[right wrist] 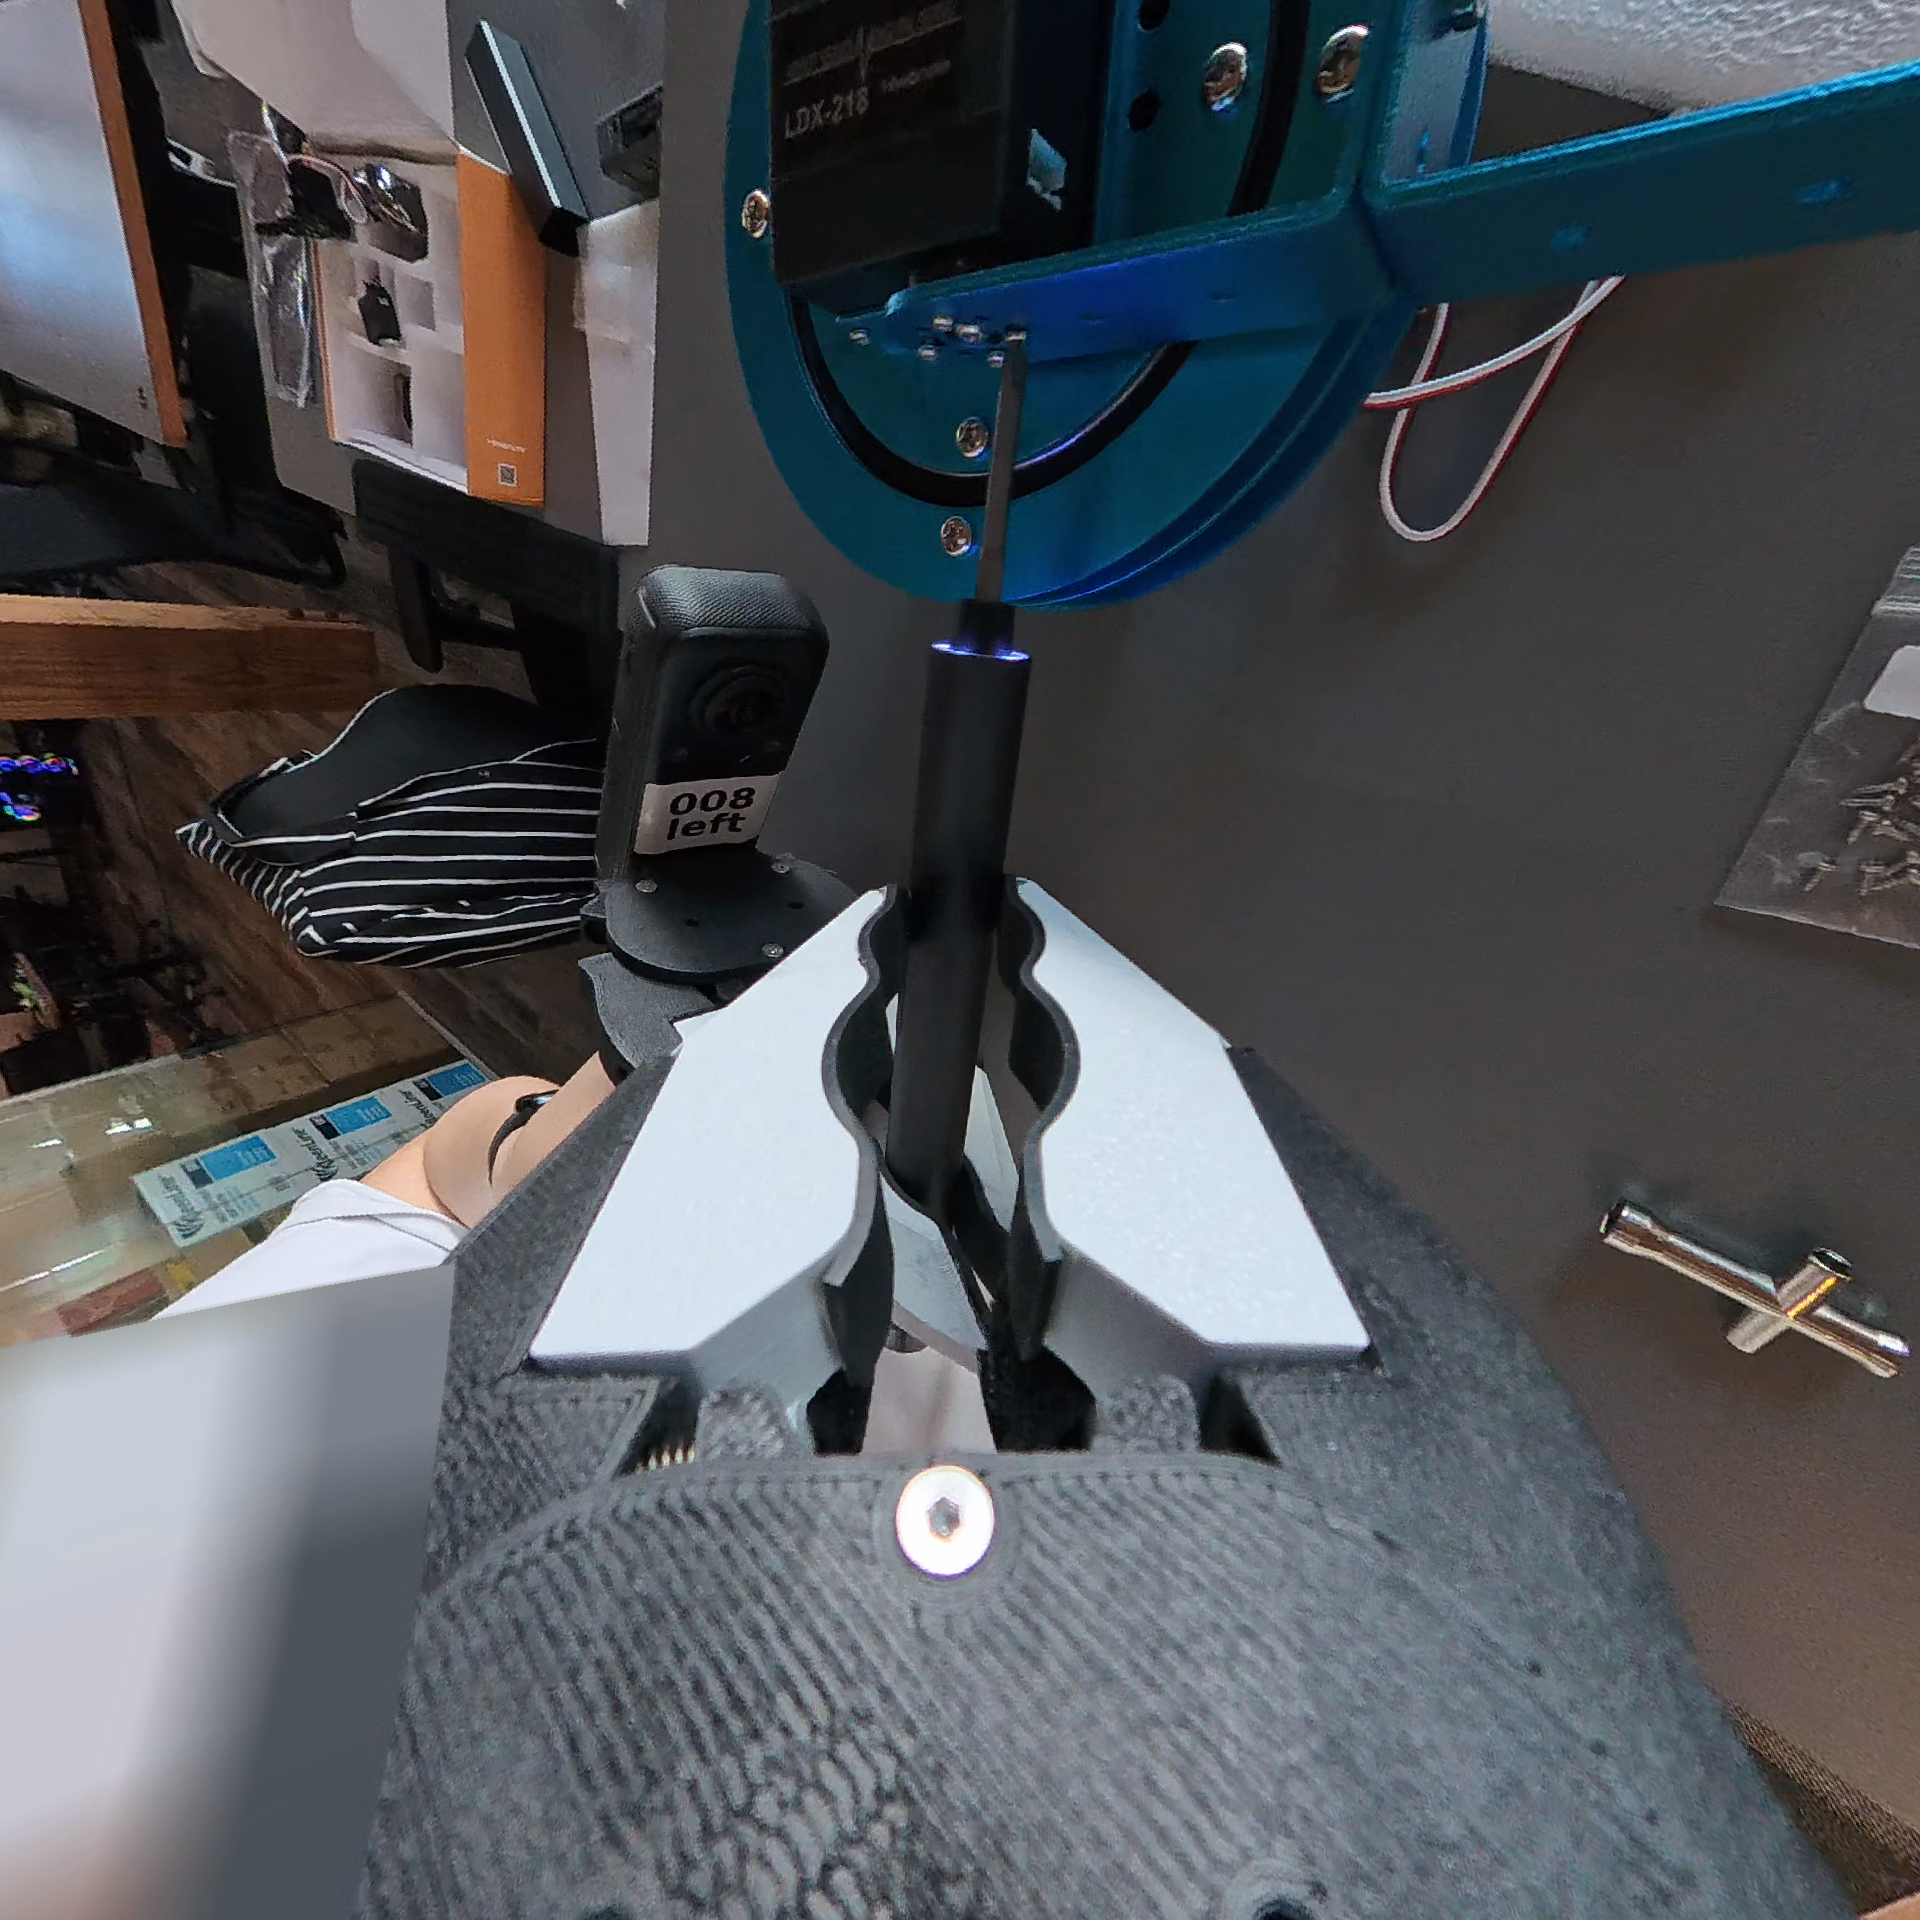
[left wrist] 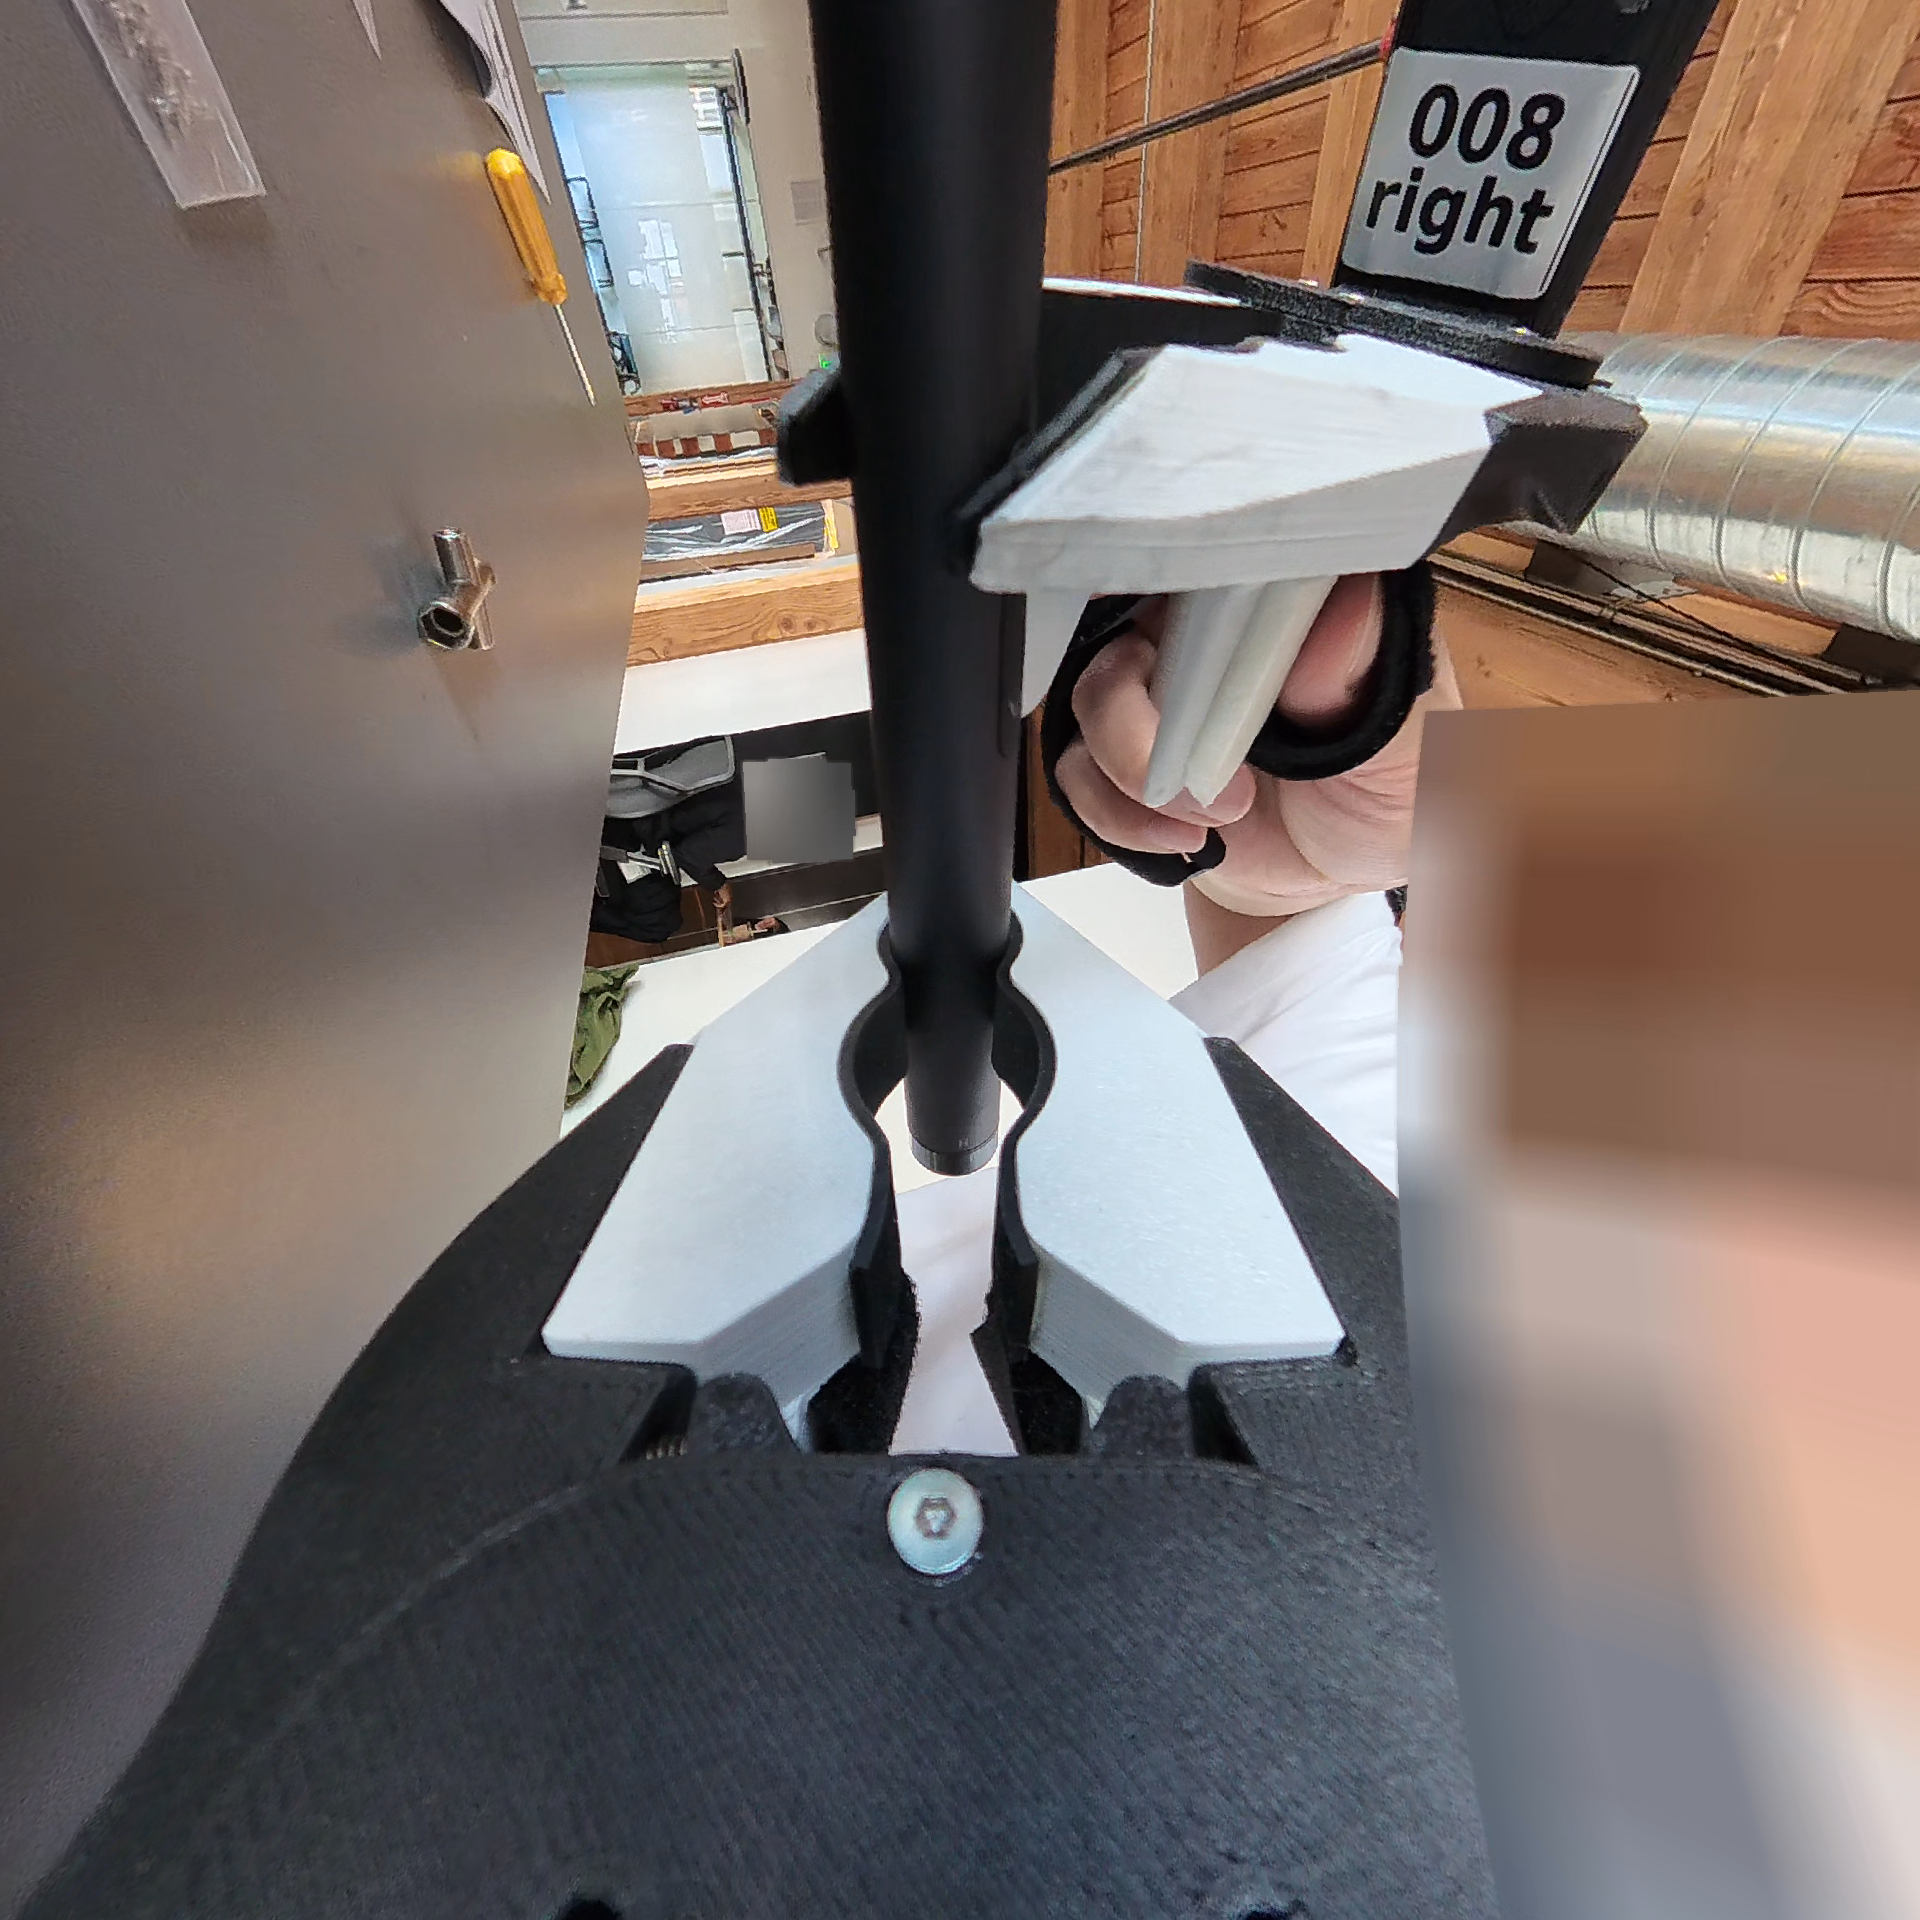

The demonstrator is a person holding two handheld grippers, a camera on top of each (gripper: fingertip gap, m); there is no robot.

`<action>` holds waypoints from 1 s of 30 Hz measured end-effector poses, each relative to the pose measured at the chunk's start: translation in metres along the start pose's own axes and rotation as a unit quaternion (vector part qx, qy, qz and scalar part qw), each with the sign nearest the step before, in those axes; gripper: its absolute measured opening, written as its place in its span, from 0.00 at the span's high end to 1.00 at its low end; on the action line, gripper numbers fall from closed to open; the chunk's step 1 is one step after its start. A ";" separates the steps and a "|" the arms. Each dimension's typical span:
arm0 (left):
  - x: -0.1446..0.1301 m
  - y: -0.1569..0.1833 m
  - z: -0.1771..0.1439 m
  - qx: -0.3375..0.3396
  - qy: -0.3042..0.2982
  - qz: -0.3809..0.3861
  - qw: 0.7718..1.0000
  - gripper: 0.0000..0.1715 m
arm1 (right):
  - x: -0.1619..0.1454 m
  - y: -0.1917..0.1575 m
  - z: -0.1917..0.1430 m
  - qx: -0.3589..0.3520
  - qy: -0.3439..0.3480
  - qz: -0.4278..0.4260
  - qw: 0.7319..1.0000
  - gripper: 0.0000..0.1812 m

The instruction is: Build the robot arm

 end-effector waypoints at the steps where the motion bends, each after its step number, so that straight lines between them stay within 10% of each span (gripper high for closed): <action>1: 0.000 0.001 0.001 0.000 0.000 0.000 1.000 0.96 | 0.000 0.000 0.000 0.002 0.000 0.000 1.000 0.91; 30: 0.016 0.007 0.000 -0.025 0.022 -0.007 0.999 0.95 | 0.013 -0.004 0.001 0.078 0.019 0.003 0.997 0.91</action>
Point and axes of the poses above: each gripper's, where its closed fingertips meet, z out along the fingers, x out of its top, y = z × x across the jaws, the point moved 1 cm from there along -z, back along the fingers, and after that the axes turned 3 degrees about z, right-handed, at the moved point
